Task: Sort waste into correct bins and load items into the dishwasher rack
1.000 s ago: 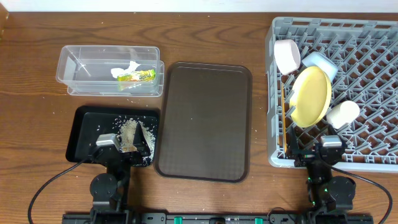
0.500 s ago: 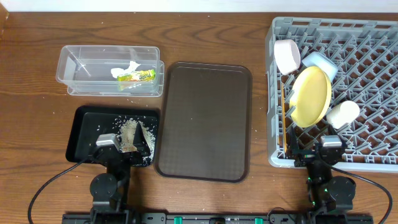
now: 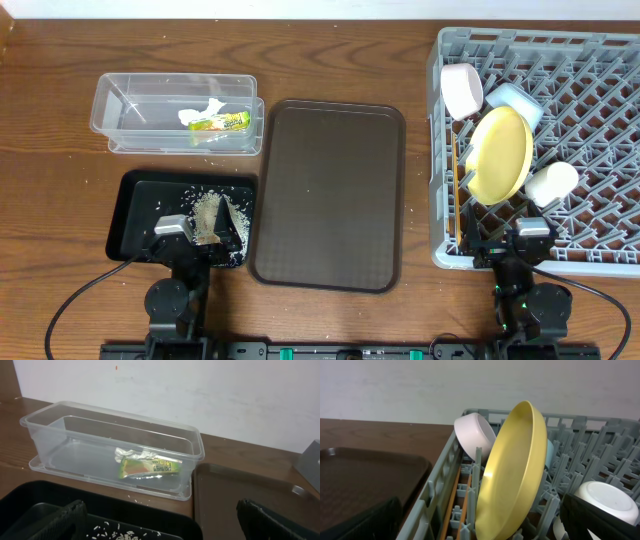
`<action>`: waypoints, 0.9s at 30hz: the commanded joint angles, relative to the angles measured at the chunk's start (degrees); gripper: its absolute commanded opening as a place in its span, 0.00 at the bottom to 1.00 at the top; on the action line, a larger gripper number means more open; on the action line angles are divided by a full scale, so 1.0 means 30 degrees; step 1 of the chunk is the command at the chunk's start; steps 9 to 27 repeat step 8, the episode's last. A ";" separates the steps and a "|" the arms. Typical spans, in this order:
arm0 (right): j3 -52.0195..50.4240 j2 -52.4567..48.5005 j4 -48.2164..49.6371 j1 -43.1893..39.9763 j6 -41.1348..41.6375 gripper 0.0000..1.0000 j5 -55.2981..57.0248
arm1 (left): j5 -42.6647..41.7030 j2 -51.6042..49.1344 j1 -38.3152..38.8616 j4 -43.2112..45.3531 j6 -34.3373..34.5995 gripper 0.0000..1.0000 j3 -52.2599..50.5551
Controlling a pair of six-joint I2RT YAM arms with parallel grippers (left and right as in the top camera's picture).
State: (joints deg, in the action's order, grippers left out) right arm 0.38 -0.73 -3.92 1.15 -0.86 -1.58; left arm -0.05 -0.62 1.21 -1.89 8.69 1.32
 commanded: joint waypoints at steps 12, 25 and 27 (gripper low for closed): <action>-0.0022 0.0044 -0.0073 0.0138 -0.0160 0.99 -0.0051 | 0.0168 0.0131 -0.0095 -0.0765 -0.0386 0.98 -0.0364; -0.0022 0.0044 -0.0073 0.0138 -0.0160 0.99 -0.0051 | 0.0168 0.0131 -0.0095 -0.0765 -0.0386 0.98 -0.0364; -0.0022 0.0044 -0.0073 0.0138 -0.0160 0.99 -0.0051 | 0.0168 0.0131 -0.0095 -0.0765 -0.0386 0.98 -0.0364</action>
